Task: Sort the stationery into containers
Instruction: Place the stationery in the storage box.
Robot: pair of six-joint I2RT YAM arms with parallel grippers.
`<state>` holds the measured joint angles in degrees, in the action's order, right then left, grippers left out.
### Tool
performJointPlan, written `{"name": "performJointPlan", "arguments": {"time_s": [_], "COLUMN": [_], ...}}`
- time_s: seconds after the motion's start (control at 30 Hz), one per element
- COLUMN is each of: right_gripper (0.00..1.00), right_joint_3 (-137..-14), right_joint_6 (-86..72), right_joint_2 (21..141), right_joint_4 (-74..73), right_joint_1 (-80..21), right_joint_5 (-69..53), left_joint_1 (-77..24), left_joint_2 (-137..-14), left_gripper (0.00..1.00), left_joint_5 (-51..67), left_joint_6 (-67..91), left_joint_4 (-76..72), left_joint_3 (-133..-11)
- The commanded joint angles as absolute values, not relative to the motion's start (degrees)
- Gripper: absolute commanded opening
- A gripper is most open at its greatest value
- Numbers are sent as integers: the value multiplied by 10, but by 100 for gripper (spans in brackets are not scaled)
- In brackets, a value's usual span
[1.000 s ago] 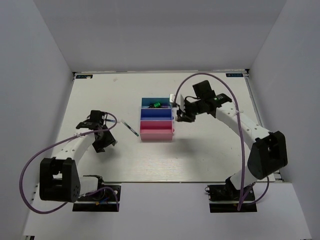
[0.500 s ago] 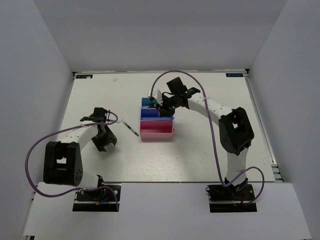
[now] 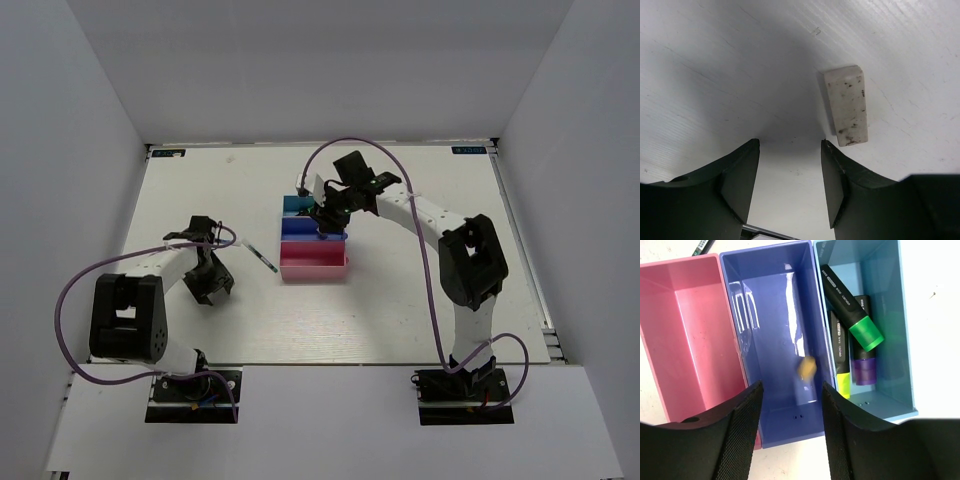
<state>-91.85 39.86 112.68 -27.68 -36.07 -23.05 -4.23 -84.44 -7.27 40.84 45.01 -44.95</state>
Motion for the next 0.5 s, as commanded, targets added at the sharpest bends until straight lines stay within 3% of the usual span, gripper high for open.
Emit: {"name": "performJointPlan", "arguments": {"time_s": [0.0,0.23,0.27,0.47], "right_gripper": [54,57,90,89], "right_joint_3": [-918,-833,-827,-746], "right_joint_6": [376,354,352,327], "right_joint_2": [1092,1019,1001,922], "right_joint_4": [-270,-253,-251,-229], "right_joint_1": [-361,-359,-359,-359], "right_joint_5": [-243,-279,-279,-292], "left_joint_1": [-40,-51,-54,-56], "left_joint_2": [-838,-766,-763,-821], "left_gripper": [63,58,58,59], "left_joint_5": [-84,-49,-49,-62], "left_joint_6": [424,447,449,476], "left_joint_4": [440,423,419,421], "left_joint_3": [-472,-461,-461,-490]}}
